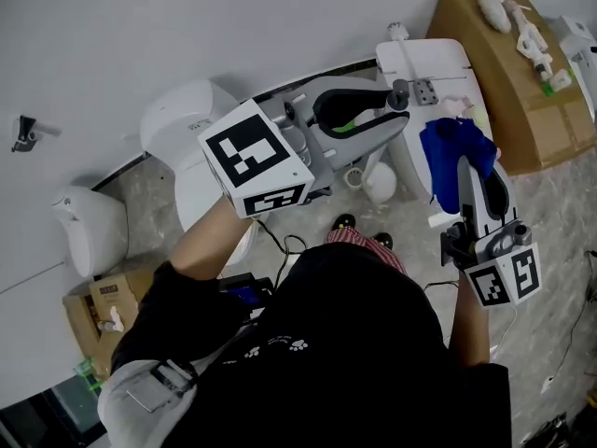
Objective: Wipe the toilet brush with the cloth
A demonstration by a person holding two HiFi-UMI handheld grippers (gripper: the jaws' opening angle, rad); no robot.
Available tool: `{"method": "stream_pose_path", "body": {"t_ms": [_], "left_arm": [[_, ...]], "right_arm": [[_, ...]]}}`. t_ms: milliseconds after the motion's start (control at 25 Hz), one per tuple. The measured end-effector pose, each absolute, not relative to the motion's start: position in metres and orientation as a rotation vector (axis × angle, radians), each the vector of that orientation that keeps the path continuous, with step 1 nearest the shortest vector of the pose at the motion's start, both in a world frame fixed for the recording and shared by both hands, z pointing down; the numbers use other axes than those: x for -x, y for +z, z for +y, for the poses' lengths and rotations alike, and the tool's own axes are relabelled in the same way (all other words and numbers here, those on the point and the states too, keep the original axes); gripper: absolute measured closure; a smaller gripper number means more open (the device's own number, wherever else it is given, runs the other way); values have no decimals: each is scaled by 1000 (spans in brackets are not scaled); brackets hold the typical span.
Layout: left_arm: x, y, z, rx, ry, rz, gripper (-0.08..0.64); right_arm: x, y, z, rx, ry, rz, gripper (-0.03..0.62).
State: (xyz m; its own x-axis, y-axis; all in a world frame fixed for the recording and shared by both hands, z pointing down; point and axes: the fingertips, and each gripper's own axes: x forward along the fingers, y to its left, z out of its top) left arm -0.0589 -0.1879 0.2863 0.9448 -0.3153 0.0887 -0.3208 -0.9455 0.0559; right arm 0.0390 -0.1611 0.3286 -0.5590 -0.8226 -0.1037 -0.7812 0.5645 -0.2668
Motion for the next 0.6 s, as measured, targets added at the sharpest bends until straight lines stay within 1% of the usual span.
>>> {"method": "stream_pose_path", "body": {"t_ms": [600], "left_arm": [[92,300,-178,-3008,177,-512,468]], "right_arm": [[-8,325,-159,1292,-235,2632,528]]}}
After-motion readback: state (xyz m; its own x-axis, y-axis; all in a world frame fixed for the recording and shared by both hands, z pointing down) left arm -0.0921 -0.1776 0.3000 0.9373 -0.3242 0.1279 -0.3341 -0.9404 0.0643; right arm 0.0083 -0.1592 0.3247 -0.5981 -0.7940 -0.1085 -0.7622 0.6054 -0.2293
